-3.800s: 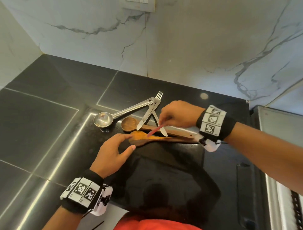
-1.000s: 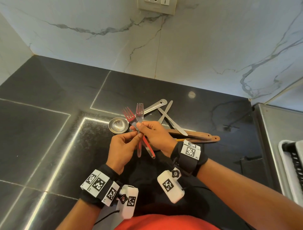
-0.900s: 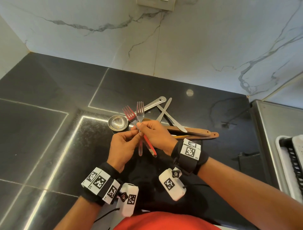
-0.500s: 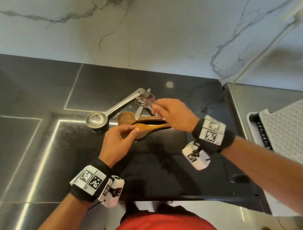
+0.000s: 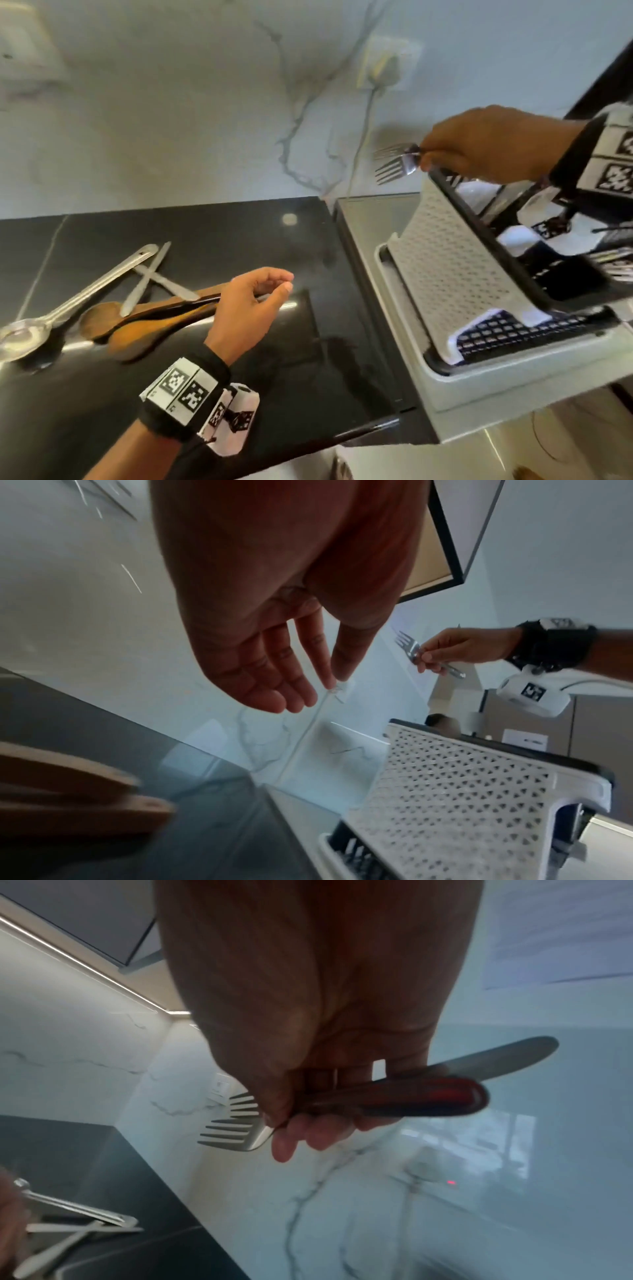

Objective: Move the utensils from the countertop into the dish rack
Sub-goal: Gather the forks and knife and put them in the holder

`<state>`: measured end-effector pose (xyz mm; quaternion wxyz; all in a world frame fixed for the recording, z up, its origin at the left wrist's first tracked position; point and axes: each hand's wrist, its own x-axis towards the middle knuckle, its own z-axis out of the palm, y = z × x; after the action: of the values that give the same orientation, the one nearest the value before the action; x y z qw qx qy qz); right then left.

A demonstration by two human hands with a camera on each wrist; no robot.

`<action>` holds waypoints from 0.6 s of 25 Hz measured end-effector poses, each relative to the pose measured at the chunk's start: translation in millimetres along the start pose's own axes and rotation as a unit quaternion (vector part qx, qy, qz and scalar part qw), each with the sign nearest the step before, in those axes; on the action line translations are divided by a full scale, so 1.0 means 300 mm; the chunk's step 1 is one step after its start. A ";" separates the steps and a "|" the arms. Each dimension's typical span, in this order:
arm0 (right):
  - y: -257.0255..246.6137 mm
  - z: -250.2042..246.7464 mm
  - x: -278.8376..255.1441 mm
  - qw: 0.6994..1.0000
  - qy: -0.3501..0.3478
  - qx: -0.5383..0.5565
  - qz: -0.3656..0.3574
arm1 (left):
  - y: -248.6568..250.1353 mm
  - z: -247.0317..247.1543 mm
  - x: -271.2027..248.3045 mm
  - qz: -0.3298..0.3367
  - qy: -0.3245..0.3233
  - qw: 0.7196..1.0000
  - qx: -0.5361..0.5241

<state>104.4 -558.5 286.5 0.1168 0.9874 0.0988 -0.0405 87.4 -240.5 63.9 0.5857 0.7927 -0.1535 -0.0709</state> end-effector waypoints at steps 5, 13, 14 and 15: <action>0.392 0.060 -0.150 0.996 -0.058 -0.064 -0.002 | 0.254 0.439 0.135 0.002 -0.030 0.998 -0.047; 0.502 0.213 -0.131 0.975 -0.136 -0.119 -0.128 | 0.456 0.691 0.261 -0.040 -0.109 0.988 -0.101; 0.490 0.223 -0.124 0.972 -0.144 -0.119 -0.141 | 0.464 0.707 0.266 -0.035 -0.118 0.988 -0.092; 0.476 0.233 -0.121 0.970 -0.150 -0.120 -0.150 | 0.470 0.717 0.267 -0.027 -0.124 0.989 -0.078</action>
<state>94.3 -717.9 254.1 0.2408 0.9227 0.2308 -0.1932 77.6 -499.3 138.0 0.6203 0.7334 -0.1971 -0.1962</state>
